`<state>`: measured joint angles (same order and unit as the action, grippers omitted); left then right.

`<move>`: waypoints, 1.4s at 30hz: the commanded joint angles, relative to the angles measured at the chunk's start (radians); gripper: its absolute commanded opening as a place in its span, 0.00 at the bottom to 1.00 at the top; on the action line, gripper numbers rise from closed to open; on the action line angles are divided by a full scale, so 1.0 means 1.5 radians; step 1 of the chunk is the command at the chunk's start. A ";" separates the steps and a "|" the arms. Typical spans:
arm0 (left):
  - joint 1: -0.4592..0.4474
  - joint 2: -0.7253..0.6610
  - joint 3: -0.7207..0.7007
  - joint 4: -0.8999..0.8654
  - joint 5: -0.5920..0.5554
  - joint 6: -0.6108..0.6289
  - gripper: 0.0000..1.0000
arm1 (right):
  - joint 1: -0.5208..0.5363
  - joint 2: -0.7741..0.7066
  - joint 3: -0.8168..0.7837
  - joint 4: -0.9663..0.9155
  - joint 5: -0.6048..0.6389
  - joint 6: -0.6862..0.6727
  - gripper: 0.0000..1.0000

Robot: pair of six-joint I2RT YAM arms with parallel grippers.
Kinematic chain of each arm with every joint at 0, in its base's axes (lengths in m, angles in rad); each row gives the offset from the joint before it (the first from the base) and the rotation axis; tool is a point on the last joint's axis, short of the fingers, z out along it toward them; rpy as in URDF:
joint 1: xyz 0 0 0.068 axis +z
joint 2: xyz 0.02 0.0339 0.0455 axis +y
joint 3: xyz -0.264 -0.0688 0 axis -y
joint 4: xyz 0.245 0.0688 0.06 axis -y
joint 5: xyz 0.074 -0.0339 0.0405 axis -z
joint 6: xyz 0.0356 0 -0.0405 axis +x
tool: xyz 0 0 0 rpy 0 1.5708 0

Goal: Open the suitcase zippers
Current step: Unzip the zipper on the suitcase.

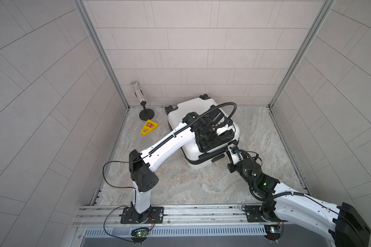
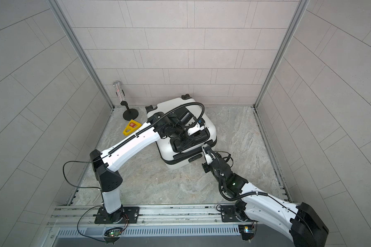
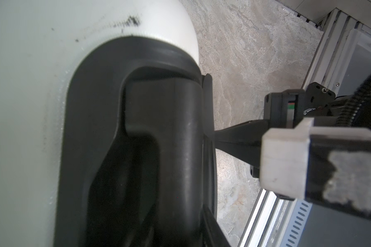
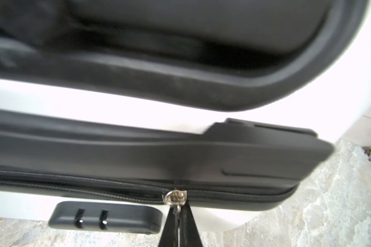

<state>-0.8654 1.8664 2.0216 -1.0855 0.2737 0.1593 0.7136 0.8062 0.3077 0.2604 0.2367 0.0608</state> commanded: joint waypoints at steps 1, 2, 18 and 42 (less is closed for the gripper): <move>0.001 -0.095 0.005 0.017 0.003 0.040 0.01 | -0.059 -0.033 0.031 -0.052 -0.040 0.024 0.00; 0.003 -0.100 -0.001 0.014 0.005 0.046 0.01 | -0.076 -0.038 0.034 -0.067 -0.062 0.029 0.00; 0.004 -0.163 -0.091 -0.054 0.205 0.233 0.00 | -0.299 0.040 0.117 -0.132 -0.312 0.058 0.00; -0.005 -0.297 -0.334 0.100 0.206 0.162 0.57 | -0.273 0.075 0.104 -0.123 -0.410 0.047 0.00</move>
<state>-0.8661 1.4872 1.5196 -1.0554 0.5705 0.4934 0.2832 0.9745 0.4641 0.0032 -0.4072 0.1295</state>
